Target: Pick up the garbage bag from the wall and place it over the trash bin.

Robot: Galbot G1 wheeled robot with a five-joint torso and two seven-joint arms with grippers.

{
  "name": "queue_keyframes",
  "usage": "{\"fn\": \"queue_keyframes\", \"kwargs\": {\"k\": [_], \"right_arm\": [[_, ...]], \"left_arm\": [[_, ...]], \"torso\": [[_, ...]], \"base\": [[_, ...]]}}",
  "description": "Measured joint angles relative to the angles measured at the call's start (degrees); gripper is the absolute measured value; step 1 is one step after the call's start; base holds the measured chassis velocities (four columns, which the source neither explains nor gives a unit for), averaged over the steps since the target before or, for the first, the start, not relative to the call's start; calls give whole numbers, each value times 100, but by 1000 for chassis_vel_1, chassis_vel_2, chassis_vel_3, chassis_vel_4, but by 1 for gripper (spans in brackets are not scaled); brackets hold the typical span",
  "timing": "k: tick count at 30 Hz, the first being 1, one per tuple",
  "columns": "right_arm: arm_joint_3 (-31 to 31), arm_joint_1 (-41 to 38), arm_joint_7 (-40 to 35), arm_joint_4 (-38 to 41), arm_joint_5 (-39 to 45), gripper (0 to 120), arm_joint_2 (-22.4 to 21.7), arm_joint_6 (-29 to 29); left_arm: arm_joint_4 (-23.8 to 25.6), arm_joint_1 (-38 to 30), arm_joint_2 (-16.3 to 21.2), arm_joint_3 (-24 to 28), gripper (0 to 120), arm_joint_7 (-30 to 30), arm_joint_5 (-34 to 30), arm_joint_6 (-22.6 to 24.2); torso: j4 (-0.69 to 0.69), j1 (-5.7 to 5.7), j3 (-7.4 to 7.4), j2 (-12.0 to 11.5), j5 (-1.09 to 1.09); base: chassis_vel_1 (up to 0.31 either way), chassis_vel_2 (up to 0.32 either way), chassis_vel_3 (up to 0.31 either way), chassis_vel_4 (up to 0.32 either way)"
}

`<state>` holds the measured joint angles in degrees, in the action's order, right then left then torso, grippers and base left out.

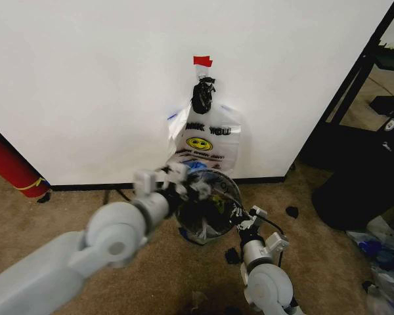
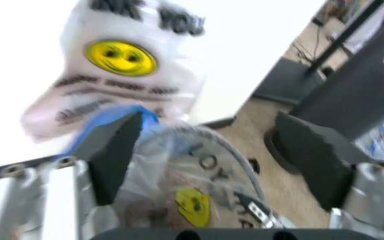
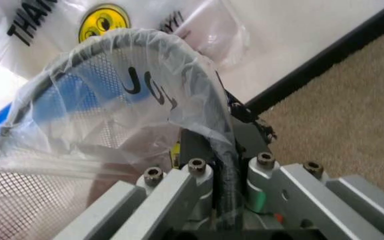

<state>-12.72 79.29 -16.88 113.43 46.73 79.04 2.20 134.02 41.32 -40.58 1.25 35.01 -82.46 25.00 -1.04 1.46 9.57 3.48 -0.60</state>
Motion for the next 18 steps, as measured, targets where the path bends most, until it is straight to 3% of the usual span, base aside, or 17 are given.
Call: {"fn": "queue_keyframes", "kwargs": {"k": [5, 13, 18], "right_arm": [[-8, 40, 100, -27, 45, 0, -69, -42], [-6, 105, 102, 93, -109, 0, -172, -50], [-7, 161, 58, 218, -251, 0, -193, -52]], "left_arm": [[-156, 243, 138, -522, 99, 50, -296, -16], [-817, 366, 199, -829, 100, 69, -1195, 73], [-1191, 441, 75, -801, 98, -109, -1252, 75]], "torso": [[0, 0, 0, 0, 1], [0, 0, 1, 0, 1], [0, 1, 1, 0, 2]], "base": [[0, 0, 0, 0], [0, 0, 0, 0], [0, 0, 0, 0]]}}
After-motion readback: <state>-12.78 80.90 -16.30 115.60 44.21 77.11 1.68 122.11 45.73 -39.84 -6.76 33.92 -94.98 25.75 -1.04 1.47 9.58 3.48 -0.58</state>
